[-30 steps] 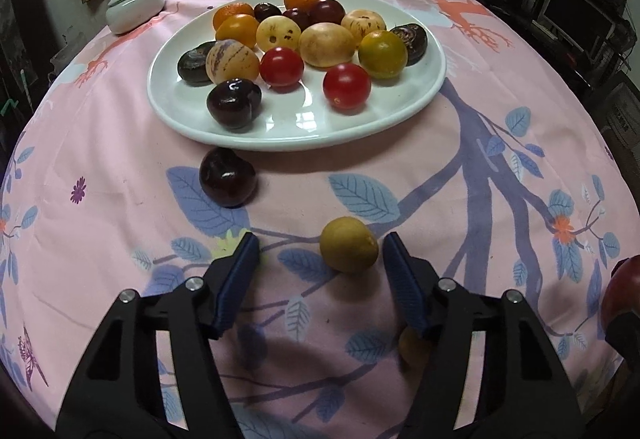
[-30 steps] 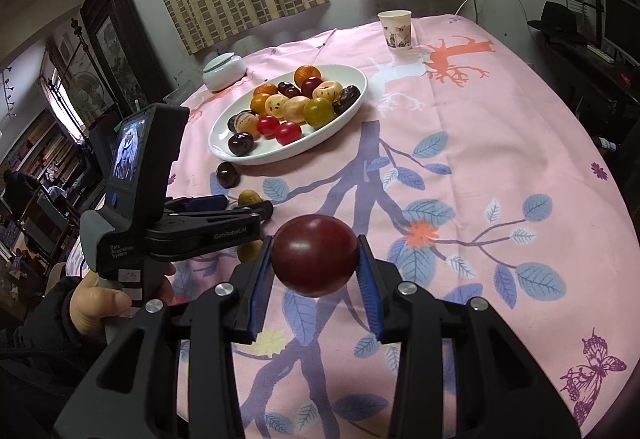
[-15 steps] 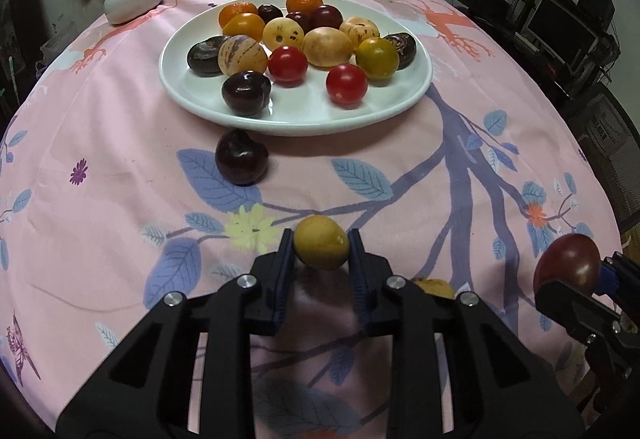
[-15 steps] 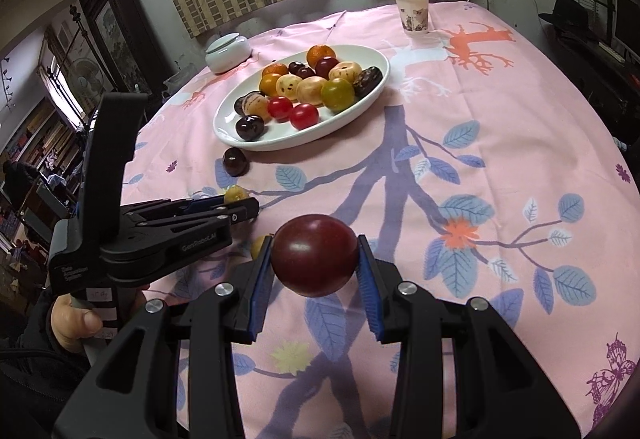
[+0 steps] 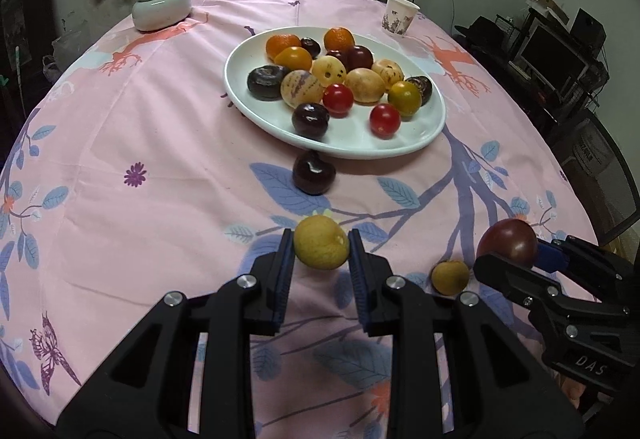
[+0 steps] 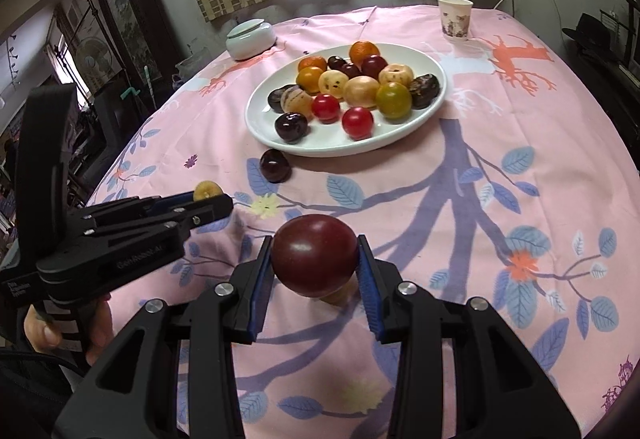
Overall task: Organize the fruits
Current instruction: 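Place the yellow-green fruit with the left tool while the right tool places the plum on the plate, then open both tools and withdraw them from the plate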
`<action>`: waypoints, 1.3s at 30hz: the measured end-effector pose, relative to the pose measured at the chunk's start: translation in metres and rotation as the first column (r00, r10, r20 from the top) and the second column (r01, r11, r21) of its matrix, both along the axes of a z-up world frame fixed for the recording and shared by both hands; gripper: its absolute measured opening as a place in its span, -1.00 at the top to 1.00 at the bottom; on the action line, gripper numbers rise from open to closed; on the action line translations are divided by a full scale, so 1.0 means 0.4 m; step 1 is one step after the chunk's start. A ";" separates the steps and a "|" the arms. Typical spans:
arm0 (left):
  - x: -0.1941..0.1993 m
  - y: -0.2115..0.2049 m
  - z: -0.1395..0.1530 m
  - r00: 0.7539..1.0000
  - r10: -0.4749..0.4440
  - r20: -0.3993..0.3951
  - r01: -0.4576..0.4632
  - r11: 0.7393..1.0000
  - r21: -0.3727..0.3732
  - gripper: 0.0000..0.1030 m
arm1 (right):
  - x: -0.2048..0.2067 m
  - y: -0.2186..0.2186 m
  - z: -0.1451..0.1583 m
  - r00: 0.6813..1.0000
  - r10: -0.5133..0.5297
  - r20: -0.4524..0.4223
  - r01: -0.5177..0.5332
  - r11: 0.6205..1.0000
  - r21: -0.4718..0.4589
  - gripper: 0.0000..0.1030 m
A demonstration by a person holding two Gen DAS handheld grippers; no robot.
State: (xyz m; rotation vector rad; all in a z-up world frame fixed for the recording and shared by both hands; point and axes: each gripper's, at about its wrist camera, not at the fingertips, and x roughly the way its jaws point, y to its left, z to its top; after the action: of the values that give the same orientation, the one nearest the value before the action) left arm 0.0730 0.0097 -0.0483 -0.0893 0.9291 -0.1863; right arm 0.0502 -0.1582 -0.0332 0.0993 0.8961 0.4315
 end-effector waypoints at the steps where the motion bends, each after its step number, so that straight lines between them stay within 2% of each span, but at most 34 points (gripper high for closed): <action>1: 0.002 0.012 0.005 1.000 0.006 0.001 -0.006 1.000 -0.003 0.48 | 0.005 0.006 0.002 1.000 0.007 -0.003 -0.007 1.000 -0.007 0.22; 7: 0.065 0.066 0.058 1.000 0.019 0.014 -0.020 0.999 0.030 0.48 | 0.081 0.041 0.043 0.998 0.057 -0.006 -0.057 0.997 -0.060 0.22; 10: 0.147 0.078 0.088 0.999 0.042 0.023 -0.043 0.997 0.057 0.47 | 0.149 0.067 0.065 0.997 0.077 -0.004 -0.077 0.997 -0.031 0.22; 12: 0.216 0.079 0.094 0.998 0.061 0.012 -0.061 0.995 0.077 0.47 | 0.195 0.095 0.077 0.996 0.073 0.041 -0.071 0.997 -0.039 0.22; 14: 0.279 0.080 0.092 0.997 0.081 -0.010 -0.080 0.995 0.067 0.47 | 0.236 0.115 0.073 0.995 0.070 0.066 -0.067 0.997 -0.049 0.22; 18: 0.353 0.063 0.075 0.996 0.077 -0.036 -0.075 0.995 0.063 0.47 | 0.297 0.135 0.029 0.997 0.072 0.024 -0.071 0.996 -0.046 0.23; 25: 0.396 0.043 0.041 0.996 0.052 -0.076 -0.049 0.998 0.047 0.47 | 0.334 0.130 -0.009 0.998 0.057 -0.003 -0.057 0.997 -0.056 0.23; 31: 0.413 0.041 0.023 0.993 0.068 -0.092 -0.062 0.996 0.068 0.45 | 0.348 0.141 -0.017 0.998 0.065 -0.003 -0.065 0.996 -0.054 0.21; 32: 0.416 0.043 0.021 0.993 0.075 -0.091 -0.068 0.995 0.071 0.33 | 0.351 0.144 -0.019 0.998 0.063 -0.001 -0.063 0.996 -0.059 0.21; 33: 0.419 0.045 0.020 0.993 0.081 -0.091 -0.074 0.994 0.075 0.05 | 0.355 0.147 -0.022 0.998 0.063 -0.002 -0.063 0.996 -0.069 0.21; 35: 0.418 0.050 0.028 0.993 0.096 -0.072 -0.091 0.993 0.071 -0.15 | 0.359 0.153 -0.030 0.998 0.069 -0.013 -0.070 0.994 -0.089 0.21; 39: 0.411 0.062 0.057 0.993 0.102 -0.056 -0.099 0.994 0.043 -0.16 | 0.357 0.151 -0.027 0.998 0.060 0.003 -0.059 0.992 -0.114 0.19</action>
State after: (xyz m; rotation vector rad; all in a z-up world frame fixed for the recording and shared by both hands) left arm 0.2372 0.0344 -0.0253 -0.1042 0.9831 -0.0717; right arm 0.1929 -0.0979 -0.0439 -0.0331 0.9174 0.4349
